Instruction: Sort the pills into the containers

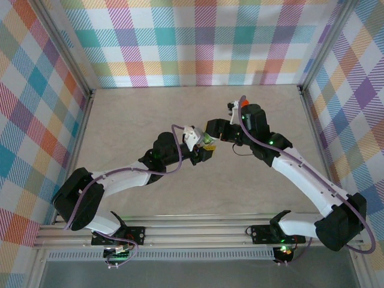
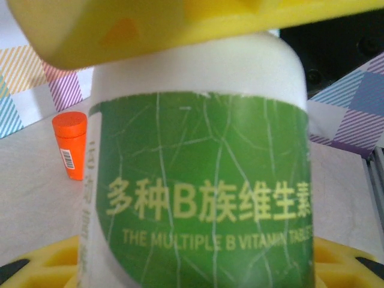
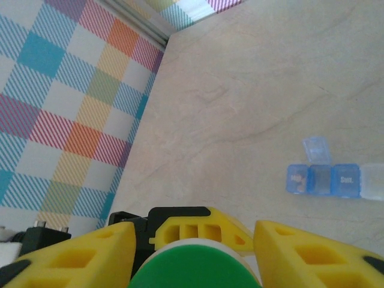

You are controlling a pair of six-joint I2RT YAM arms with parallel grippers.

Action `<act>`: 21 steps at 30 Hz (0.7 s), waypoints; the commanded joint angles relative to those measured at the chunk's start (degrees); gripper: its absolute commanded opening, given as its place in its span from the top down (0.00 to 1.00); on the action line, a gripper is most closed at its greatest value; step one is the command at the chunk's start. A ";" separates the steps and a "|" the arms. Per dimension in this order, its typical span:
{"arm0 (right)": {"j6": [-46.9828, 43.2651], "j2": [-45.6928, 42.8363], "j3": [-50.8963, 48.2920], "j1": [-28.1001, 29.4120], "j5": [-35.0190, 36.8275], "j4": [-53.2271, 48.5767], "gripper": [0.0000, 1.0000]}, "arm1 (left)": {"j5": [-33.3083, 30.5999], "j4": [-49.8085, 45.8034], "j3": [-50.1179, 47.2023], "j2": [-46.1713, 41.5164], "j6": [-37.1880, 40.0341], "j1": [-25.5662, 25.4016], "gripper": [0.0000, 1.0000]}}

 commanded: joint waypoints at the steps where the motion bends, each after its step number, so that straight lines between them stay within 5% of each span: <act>1: 0.14 -2.86 -0.64 0.41 -0.02 1.65 0.41 | -5.33 5.81 -2.09 -2.35 -0.34 -0.22 1.00; 15: 2.41 -1.10 -1.71 0.66 -1.83 7.25 0.44 | -5.83 9.23 -2.66 -2.72 -3.88 0.18 1.00; 18: 3.52 -0.99 -3.54 0.67 -2.09 12.33 0.51 | -4.01 10.36 -2.85 -2.43 -4.72 0.22 1.00; 21: 5.11 -2.28 -7.59 1.08 -2.77 20.76 0.68 | -2.70 11.85 -3.18 -2.70 -6.31 0.22 1.00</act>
